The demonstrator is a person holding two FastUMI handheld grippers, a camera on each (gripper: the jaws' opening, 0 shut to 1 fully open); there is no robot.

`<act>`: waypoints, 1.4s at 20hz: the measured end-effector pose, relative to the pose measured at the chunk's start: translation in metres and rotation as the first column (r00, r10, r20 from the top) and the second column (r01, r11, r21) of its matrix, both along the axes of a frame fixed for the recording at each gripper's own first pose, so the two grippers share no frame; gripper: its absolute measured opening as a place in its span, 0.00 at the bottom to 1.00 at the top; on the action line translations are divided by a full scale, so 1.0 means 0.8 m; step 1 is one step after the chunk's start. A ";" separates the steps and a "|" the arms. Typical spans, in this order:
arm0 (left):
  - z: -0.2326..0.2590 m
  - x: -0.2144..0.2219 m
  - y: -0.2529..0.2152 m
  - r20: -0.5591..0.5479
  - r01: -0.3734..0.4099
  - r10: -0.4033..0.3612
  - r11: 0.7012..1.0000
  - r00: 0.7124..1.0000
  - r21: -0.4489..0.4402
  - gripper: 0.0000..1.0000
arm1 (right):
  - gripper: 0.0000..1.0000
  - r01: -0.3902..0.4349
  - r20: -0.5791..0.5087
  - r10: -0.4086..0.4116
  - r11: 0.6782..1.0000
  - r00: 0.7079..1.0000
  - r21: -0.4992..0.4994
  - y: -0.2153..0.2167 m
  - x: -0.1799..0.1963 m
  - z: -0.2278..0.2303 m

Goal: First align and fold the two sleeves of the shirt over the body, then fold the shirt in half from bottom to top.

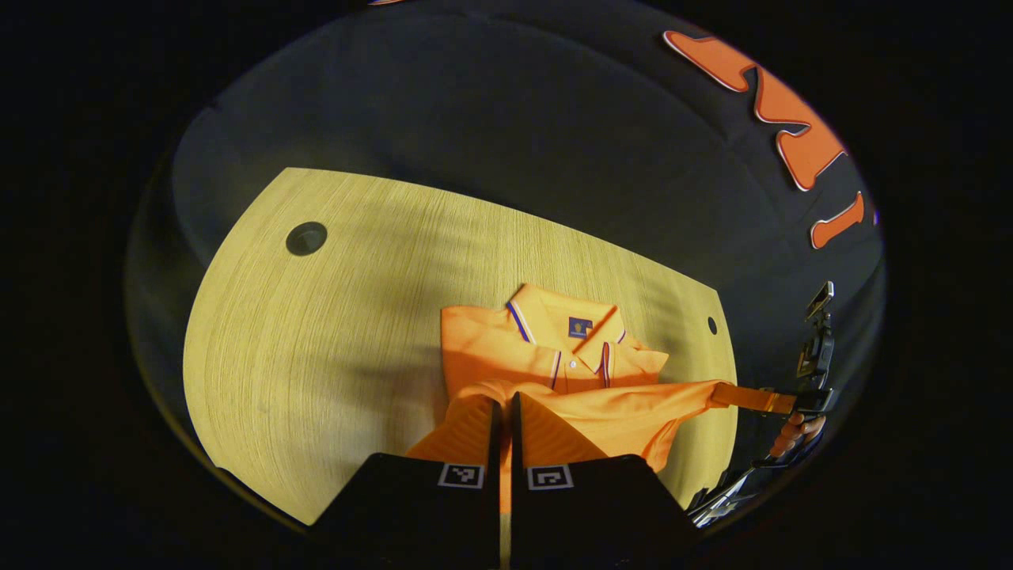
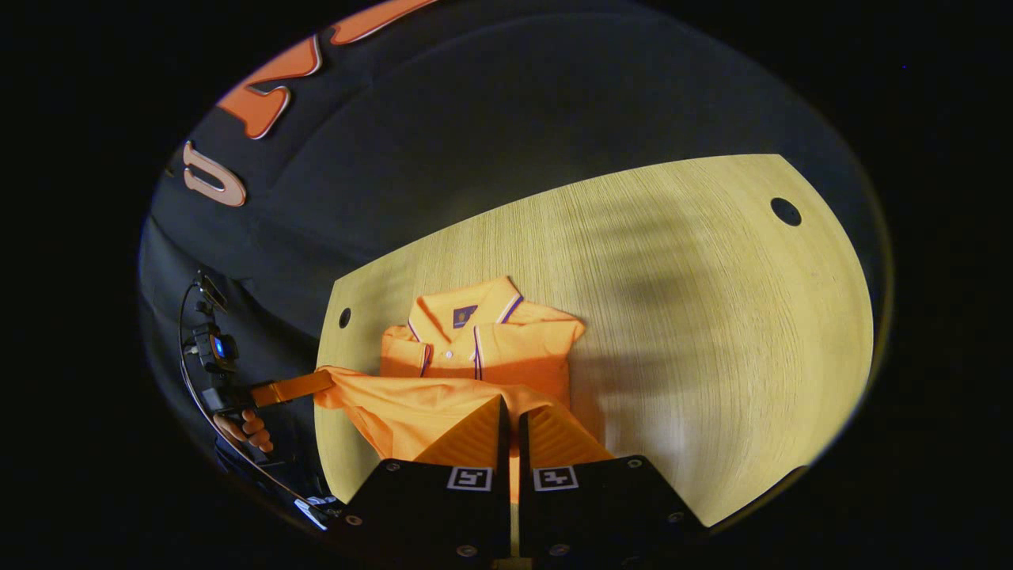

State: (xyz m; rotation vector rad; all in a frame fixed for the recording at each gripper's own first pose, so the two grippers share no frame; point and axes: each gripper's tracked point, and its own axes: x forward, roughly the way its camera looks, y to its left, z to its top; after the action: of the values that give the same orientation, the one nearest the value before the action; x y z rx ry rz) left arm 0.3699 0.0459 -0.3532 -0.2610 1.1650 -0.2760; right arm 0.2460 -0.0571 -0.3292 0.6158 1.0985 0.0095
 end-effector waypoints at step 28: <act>0.297 -0.038 -0.037 0.630 -0.157 0.082 0.986 0.772 0.064 0.99 | 0.96 0.261 0.679 0.069 0.891 0.731 -0.372 -0.048 0.014 0.281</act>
State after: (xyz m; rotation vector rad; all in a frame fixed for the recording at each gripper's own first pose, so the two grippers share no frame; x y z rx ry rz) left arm 0.3392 0.0163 -0.1153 -0.1225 0.4904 -0.1608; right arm 0.2573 -0.0952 -0.1041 0.2046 0.3140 -0.1037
